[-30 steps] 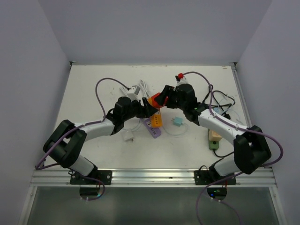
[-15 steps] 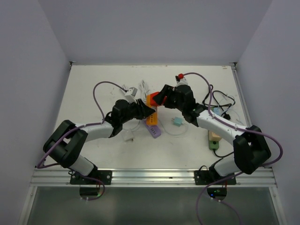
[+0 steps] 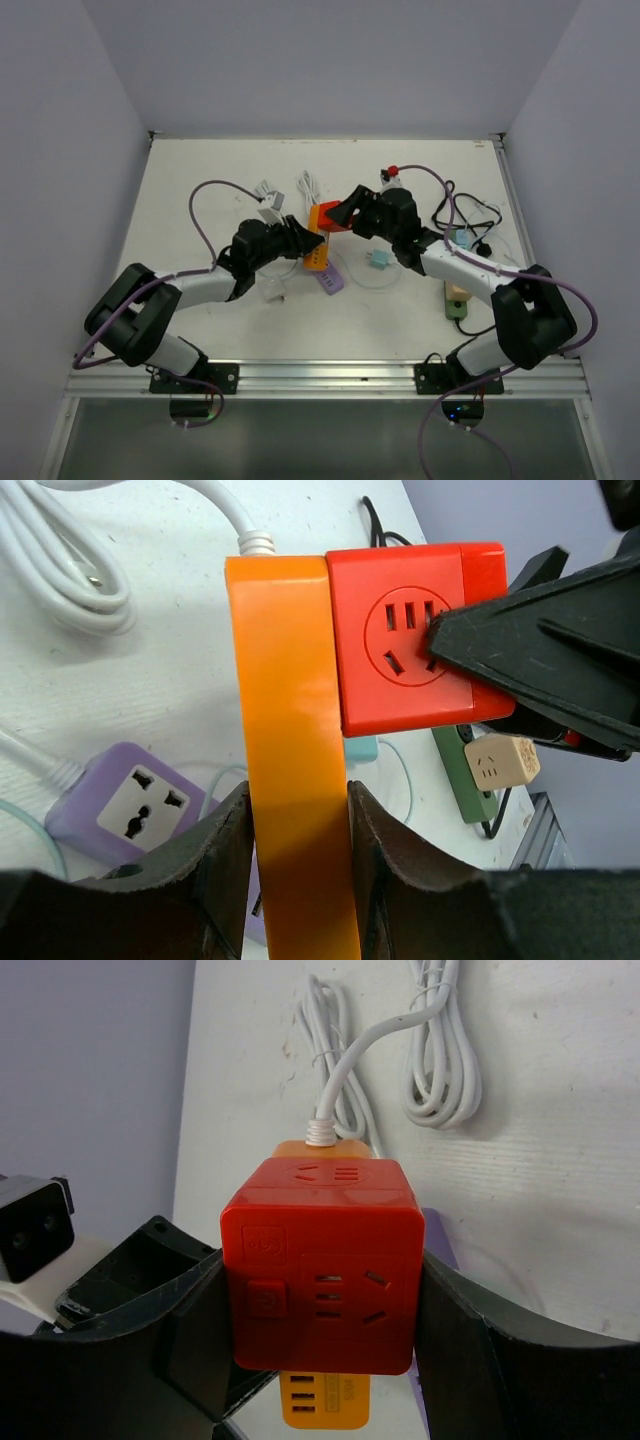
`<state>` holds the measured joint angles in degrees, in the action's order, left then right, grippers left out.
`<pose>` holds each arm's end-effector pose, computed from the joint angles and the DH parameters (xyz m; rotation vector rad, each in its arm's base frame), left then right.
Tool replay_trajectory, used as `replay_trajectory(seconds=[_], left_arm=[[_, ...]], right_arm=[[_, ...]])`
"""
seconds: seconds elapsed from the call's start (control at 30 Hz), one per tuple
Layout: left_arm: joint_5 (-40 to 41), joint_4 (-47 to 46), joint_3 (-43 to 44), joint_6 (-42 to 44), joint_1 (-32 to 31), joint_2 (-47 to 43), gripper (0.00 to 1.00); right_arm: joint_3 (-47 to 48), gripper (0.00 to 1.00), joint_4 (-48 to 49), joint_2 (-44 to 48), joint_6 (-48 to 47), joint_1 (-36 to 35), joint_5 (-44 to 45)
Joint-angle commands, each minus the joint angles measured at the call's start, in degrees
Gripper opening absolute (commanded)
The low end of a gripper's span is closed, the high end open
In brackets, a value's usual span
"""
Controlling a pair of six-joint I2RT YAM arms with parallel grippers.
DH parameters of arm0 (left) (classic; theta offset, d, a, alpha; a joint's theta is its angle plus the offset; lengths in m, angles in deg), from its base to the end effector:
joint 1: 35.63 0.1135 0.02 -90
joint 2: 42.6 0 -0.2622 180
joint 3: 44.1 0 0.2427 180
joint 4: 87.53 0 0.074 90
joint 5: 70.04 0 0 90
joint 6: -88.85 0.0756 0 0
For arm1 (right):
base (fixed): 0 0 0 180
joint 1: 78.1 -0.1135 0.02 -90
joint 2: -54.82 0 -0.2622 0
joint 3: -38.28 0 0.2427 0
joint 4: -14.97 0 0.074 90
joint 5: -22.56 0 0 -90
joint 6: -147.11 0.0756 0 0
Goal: Pull the plug off the socket
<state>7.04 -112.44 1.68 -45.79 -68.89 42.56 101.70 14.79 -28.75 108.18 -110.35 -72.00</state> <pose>0.2654 -0.1943 0.1839 -0.0234 1.9787 -1.1336 0.3000 0.1964 0.2386 0.2819 2.0518 1.0192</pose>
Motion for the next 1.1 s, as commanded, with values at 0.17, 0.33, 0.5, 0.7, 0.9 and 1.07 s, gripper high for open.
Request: replay_trajectory(seconds=[0.17,0.33,0.5,0.7,0.9,1.07], left_arm=[[-6.23,-8.68,-3.78,-1.77,3.81,-2.02,0.00],[-2.46,-0.44,-1.23,3.41,4.16,-3.60,0.00],[4.56,8.27,3.15,10.27,2.68,-4.22,0.00],[13.01,17.67,6.14,15.72,0.21,-4.57,0.00],[18.47,21.66,7.22,18.63,-1.29,-4.13,0.00],[16.27,18.31,4.40,18.45,-1.29,-6.76,0.00]], right_arm=[[0.63,0.00,15.25,-2.21,8.62,3.69,-6.26],[7.14,0.00,1.45,-0.72,-1.93,0.35,0.42],[12.50,0.00,-5.07,-2.82,-6.06,-3.34,5.51],[16.64,0.00,-10.87,-5.20,-9.49,-6.16,11.14],[16.38,0.00,-10.44,-5.73,-8.89,-6.42,10.27],[10.24,0.00,-0.52,-4.76,-2.92,-2.83,1.69]])
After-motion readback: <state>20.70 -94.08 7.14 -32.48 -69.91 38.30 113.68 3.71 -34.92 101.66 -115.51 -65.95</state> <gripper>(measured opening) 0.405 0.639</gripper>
